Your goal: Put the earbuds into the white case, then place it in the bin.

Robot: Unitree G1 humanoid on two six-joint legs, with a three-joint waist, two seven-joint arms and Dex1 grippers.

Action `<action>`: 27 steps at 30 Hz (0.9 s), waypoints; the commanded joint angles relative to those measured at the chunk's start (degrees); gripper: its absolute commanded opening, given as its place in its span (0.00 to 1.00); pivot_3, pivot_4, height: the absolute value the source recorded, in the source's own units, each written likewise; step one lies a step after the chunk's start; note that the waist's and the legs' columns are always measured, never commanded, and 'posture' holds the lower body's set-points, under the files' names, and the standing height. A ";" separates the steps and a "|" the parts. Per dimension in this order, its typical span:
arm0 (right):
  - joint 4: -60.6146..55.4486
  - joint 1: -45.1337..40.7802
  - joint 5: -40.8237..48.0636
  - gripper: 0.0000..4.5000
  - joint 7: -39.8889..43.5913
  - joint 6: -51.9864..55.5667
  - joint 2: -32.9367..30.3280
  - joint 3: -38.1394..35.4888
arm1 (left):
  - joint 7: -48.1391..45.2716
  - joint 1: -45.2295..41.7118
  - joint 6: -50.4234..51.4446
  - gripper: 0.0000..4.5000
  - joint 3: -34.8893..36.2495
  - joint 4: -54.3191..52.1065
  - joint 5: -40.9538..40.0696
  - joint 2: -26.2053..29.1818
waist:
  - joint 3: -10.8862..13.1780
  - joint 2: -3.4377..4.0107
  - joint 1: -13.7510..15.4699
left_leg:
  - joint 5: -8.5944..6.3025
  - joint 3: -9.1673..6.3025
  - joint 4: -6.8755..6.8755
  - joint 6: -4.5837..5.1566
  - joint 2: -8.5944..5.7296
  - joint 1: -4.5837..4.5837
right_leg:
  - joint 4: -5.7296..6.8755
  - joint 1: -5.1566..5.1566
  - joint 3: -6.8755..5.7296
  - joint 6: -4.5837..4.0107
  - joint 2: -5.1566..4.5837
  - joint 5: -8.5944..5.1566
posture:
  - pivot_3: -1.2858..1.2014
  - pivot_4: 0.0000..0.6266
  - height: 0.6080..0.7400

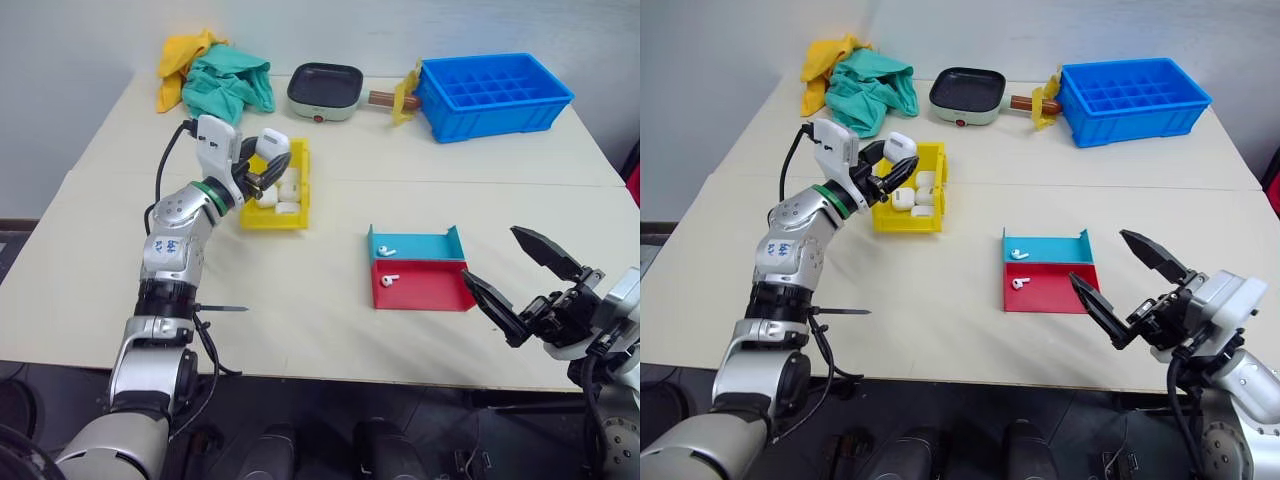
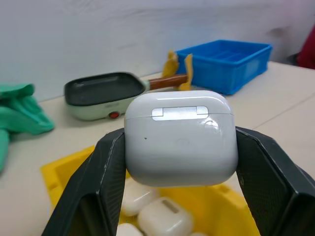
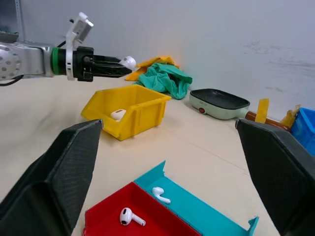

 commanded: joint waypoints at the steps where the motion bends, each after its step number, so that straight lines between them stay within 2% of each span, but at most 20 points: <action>1: -0.28 -0.02 -0.37 0.99 -0.08 -2.11 -0.81 0.11 | -0.50 -4.26 -5.16 0.62 0.37 7.87 1.85 0.25 | 0.01 -0.01 -0.03 | 0.00 0.03 -0.01 0.00 0.00 0.00 | 0.02 -0.01 0.00 0.00 0.00 0.00 | 0.52 0.24 1.00; 3: 0.16 -0.15 -0.41 0.99 -0.17 -2.40 -0.96 0.24 | -2.41 -5.98 -7.06 0.62 0.82 11.79 1.35 -0.22 | 0.01 -0.02 -0.03 | 0.00 0.03 0.00 0.00 0.00 -0.01 | 0.07 -0.03 -0.01 0.00 0.00 0.00 | 0.52 0.24 1.00; 5: 0.71 -0.07 -0.71 1.00 0.11 -2.56 -1.22 0.87 | -4.68 -6.60 -8.55 0.78 0.54 13.89 1.38 -0.55 | 0.01 -0.02 0.00 | 0.00 0.04 0.00 0.00 0.00 -0.01 | 0.10 -0.05 -0.01 0.00 -0.01 0.00 | 0.52 0.24 1.00; 8: 1.73 -0.11 -0.87 1.00 1.11 -2.37 -2.41 1.44 | -6.25 -4.87 -9.18 0.99 0.97 11.51 1.06 0.35 | 0.01 -0.02 0.00 | 0.00 0.03 0.02 0.00 0.00 -0.02 | 0.12 -0.05 0.00 0.00 -0.01 0.00 | 0.52 0.24 1.00; 10: 2.60 -0.17 -0.41 1.00 1.86 -2.23 -3.32 1.01 | -7.52 -2.63 -8.70 1.00 1.81 7.39 0.04 1.51 | 0.01 -0.02 -0.21 | 0.00 0.03 0.03 0.00 0.00 -0.03 | 0.12 -0.05 0.03 0.00 -0.02 0.00 | 0.52 0.24 1.00; 13: 6.62 -0.23 -0.37 1.00 5.24 -3.15 -6.13 -0.65 | -16.44 8.52 -3.01 1.00 4.15 -10.75 -6.77 6.75 | 0.00 0.01 -1.60 | 0.00 0.02 -0.07 -0.01 0.06 0.02 | 0.20 -0.09 0.24 0.00 0.03 0.00 | 0.52 0.24 1.00; 16: 12.28 -0.25 -0.99 1.00 10.48 -5.10 -10.06 -2.07 | -22.10 22.45 2.37 1.00 4.68 -26.70 -8.04 15.39 | 0.00 0.00 -2.45 | 0.00 -0.04 -0.32 -0.01 0.06 0.21 | 0.21 -0.10 0.52 -0.01 0.09 0.00 | 0.52 0.24 1.00; 18: 15.51 -0.60 -0.80 1.00 12.93 -5.53 -12.18 -2.77 | -26.45 33.36 1.83 1.00 7.67 -34.31 -9.84 20.14 | 0.00 0.01 -2.82 | 0.01 -0.04 -0.35 -0.01 0.04 0.25 | 0.08 -0.10 0.59 -0.01 0.06 0.00 | 0.52 0.24 1.00; 21: 19.98 -1.45 -0.98 1.00 17.35 -6.32 -15.52 -2.89 | -30.35 48.55 -1.50 1.00 12.41 -40.52 -9.56 24.44 | 0.00 0.00 -2.53 | 0.01 0.01 -0.54 -0.01 0.05 0.57 | -0.14 0.17 0.70 -0.02 0.02 -0.01 | 0.52 0.24 1.00; 23: 23.30 -1.89 -2.22 1.00 21.47 -8.24 -18.11 -2.43 | -29.94 56.10 -4.08 1.00 15.90 -42.41 -8.33 25.13 | 0.00 0.01 -1.94 | 0.01 0.03 -0.66 0.01 0.04 0.72 | -0.25 0.31 0.75 -0.03 0.00 -0.01 | 0.52 0.24 1.00; 27: 29.58 -3.25 -3.41 1.00 27.02 -12.25 -21.03 -2.21 | -28.13 64.29 -4.78 1.00 21.93 -45.71 -9.05 25.04 | 0.01 -0.01 -0.16 | 0.01 0.02 -0.71 0.03 0.05 0.79 | -0.34 0.38 0.75 -0.06 -0.01 -0.02 | 0.52 0.24 1.00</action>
